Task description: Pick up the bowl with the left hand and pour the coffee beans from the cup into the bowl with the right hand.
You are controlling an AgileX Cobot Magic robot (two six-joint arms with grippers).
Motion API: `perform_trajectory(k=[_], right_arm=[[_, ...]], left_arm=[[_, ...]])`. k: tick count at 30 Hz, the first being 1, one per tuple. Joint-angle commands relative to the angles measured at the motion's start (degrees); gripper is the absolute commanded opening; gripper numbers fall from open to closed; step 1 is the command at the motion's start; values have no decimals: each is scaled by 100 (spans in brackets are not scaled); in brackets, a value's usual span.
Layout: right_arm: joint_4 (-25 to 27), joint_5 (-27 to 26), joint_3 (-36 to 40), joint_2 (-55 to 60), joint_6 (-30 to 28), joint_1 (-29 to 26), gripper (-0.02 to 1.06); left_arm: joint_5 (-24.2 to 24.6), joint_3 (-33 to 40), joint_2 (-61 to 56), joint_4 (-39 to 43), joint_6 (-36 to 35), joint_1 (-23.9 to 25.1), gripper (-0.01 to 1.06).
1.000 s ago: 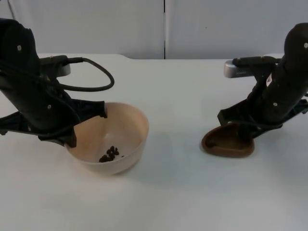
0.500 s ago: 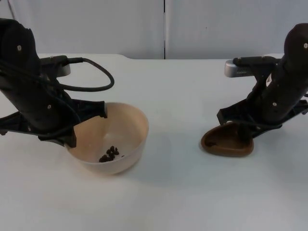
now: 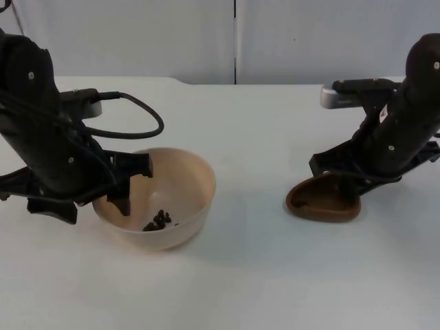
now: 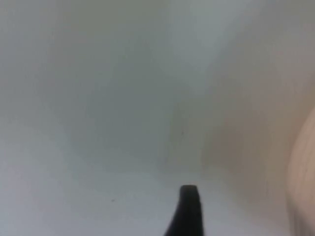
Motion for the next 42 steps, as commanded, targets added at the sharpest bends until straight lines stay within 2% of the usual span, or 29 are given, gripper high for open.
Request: perform_trajectory(k=[1, 5, 6, 10, 11, 14, 17, 26, 32, 42], right_arm=[[-44, -50, 3, 19, 28, -19, 9], [-14, -50, 3, 19, 28, -19, 36], [-14, -50, 3, 19, 28, -19, 36], [15, -76, 3, -17, 28, -19, 62], [15, -76, 3, -17, 28, -19, 62], [-44, 0, 3, -282, 28, -19, 75], [-44, 97, 3, -590, 3, -19, 76], [-44, 862, 3, -2767, -540, 15, 76], [-44, 1054, 3, -3813, -637, 26, 76], [-8, 1329, 3, -4510, -747, 26, 76]], left_arm=[[-32, 21, 2, -73, 1, 6, 71], [-32, 21, -72, -73, 1, 6, 73], [-32, 21, -72, -73, 1, 6, 73], [-32, 21, -361, -73, 1, 6, 73], [-32, 21, -361, -73, 1, 6, 73], [-32, 21, -712, -73, 1, 6, 73], [-32, 21, -1015, -73, 1, 6, 73], [37, 21, -2679, 271, 148, 6, 73], [174, 21, -3812, 268, 380, 6, 73], [293, 21, -4604, 299, 560, 6, 73]])
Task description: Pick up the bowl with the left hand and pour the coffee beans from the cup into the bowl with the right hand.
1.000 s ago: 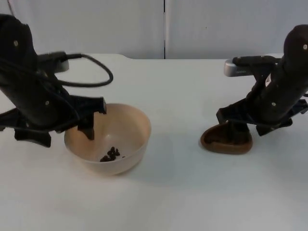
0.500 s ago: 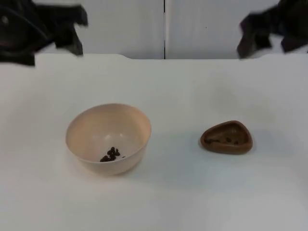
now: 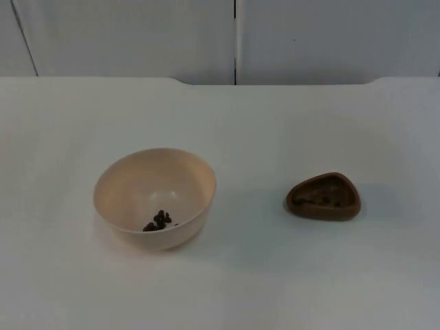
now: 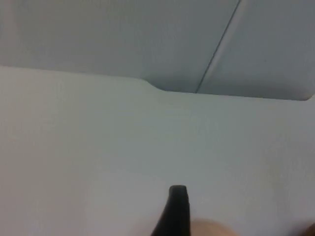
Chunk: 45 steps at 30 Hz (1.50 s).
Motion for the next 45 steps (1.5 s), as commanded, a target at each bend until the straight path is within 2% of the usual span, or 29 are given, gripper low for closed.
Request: perform_trajectory(k=[1, 7, 14, 17, 24, 30, 41, 45], right_arm=[[-34, 201, 3, -112, -69, 14, 76], [12, 417, 139, -141, -129, 14, 76], [12, -14, 880, -644, -129, 14, 76], [12, -92, 1335, -1118, -129, 14, 76], [-34, -178, 1882, -1851, -129, 14, 76], [0, -300, 2265, -2485, -129, 14, 76], [48, -285, 2943, -3582, -129, 14, 76], [177, -179, 3116, -3978, -129, 14, 76]], left_arm=[[191, 8, -136, 56, 191, 6, 73], [580, 8, -223, 34, 483, 6, 73], [862, 35, -542, 21, 613, -7, 73], [798, 332, -908, 9, 613, -7, 73], [667, 1059, -1629, -19, 613, -7, 73], [891, 1382, -2488, -31, 641, -7, 73], [1647, 1468, -3640, -31, 861, -7, 73], [2099, 1468, -4053, -118, 1217, -7, 73]])
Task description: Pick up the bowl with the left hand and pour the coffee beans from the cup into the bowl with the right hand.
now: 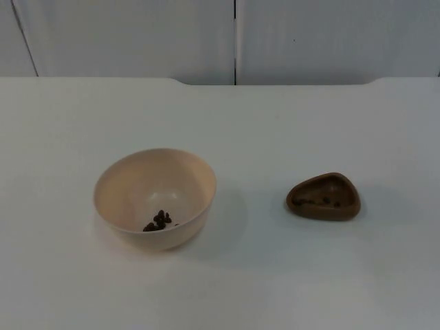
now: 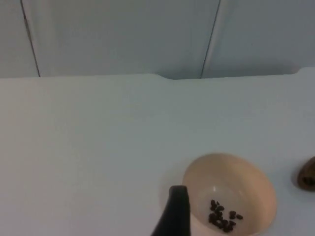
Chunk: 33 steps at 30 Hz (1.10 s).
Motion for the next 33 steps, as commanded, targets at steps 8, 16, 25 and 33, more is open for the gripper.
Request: perform_trajectory(k=[8, 16, 25, 33], right_arm=[[69, 436, 359, -926, 0, 14, 76], [69, 501, 683, -1752, 0, 14, 76], [58, 924, 706, -2535, -157, 14, 76], [72, 1325, 706, -3021, -221, 14, 76]], left_arm=[[590, 122, -791, -308, 532, -7, 73], [839, 759, -1398, -607, 949, -7, 73], [1428, 939, -2015, -609, 1184, -7, 73], [1757, 1030, -2316, -469, 1275, -7, 73]])
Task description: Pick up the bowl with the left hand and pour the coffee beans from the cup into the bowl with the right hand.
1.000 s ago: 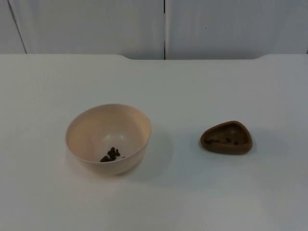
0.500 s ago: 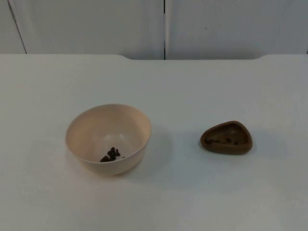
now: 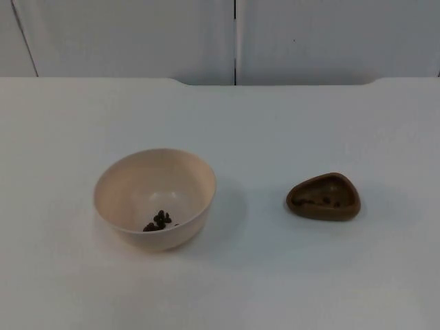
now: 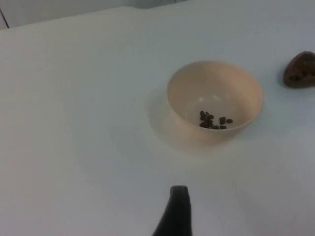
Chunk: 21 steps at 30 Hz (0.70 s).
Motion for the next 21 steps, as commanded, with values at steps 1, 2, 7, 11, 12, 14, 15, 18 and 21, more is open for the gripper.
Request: perform_trajectory(k=[1, 2, 7, 11, 12, 14, 15, 18, 21], right_arm=[[26, 209, 19, -139, -75, 1, 76], [26, 339, 19, -203, -90, 1, 76], [18, 836, 19, -459, -139, 1, 76], [18, 1276, 19, -861, -188, 1, 76], [18, 1373, 19, -994, -267, 1, 76], [18, 1444, 19, -1016, -310, 1, 76], [18, 1496, 19, -1016, -310, 1, 76], [16, 1685, 117, -1016, -310, 47, 76], [32, 1700, 332, -1016, -298, 47, 76]], left_arm=[[71, 30, -130, 121, 83, -7, 73], [84, 55, -184, 244, 82, -7, 73], [149, 92, -285, 400, 3, -7, 73], [164, 130, -284, 376, 3, -7, 73], [175, 130, -284, 376, -20, -7, 73], [175, 130, -284, 376, -63, -7, 73], [175, 130, -284, 376, -106, -7, 73], [175, 130, -284, 376, -125, -7, 73], [175, 130, -284, 376, -130, -7, 73]])
